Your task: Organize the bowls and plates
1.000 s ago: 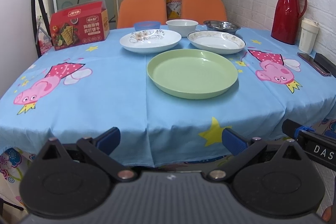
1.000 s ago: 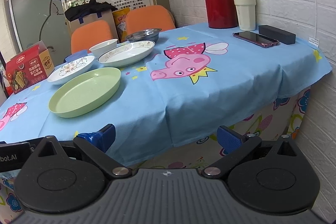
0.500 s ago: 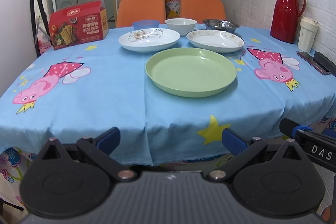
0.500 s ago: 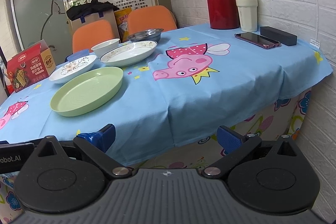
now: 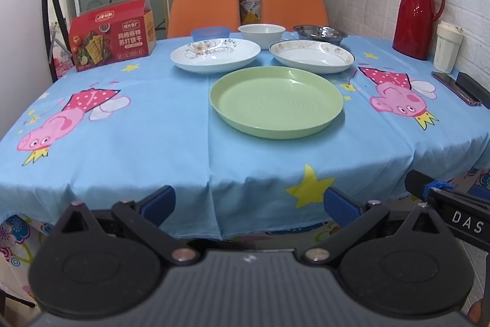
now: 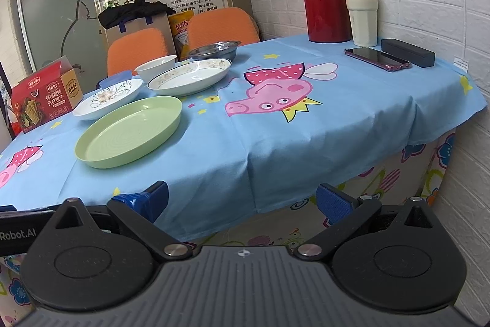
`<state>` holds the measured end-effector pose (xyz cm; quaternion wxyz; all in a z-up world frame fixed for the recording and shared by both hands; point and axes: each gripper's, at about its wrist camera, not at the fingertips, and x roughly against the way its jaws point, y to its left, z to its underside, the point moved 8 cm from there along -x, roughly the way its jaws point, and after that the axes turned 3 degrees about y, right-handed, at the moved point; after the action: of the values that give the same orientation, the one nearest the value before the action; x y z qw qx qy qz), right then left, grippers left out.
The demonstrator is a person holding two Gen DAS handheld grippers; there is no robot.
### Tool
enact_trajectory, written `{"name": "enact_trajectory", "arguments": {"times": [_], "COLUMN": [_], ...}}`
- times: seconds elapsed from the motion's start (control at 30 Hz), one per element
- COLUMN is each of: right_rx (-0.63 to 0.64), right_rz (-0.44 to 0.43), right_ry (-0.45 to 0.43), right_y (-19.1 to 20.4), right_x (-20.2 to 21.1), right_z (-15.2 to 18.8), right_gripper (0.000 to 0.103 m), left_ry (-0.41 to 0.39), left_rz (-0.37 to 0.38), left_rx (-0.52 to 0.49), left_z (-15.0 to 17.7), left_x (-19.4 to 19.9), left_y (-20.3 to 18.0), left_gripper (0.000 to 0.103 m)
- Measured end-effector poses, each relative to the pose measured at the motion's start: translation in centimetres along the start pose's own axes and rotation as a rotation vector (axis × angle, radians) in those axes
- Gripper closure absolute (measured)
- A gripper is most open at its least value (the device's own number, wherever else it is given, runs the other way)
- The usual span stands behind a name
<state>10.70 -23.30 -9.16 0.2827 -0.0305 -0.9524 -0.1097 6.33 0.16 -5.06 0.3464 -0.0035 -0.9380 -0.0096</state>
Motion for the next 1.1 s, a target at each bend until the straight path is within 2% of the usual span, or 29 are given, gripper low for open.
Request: {"name": "enact_trajectory", "arguments": {"times": [0.9,1.1], "right_rx": [0.006,0.005], "right_rz": [-0.008,0.010], "right_ry": [0.004,0.009], "right_y": [0.3,0.0], "right_x": [0.0,-0.2], "right_z": [0.2,-0.1], "right_gripper": [0.012,0.012], "left_ry": [0.005,0.048], "left_rz": [0.003,0.023], "left_rx": [-0.003,0.004], "left_z": [-0.1,-0.5], "left_x": [-0.1,-1.7], "left_y": [0.2,0.1], "left_gripper": [0.000,0.000]}}
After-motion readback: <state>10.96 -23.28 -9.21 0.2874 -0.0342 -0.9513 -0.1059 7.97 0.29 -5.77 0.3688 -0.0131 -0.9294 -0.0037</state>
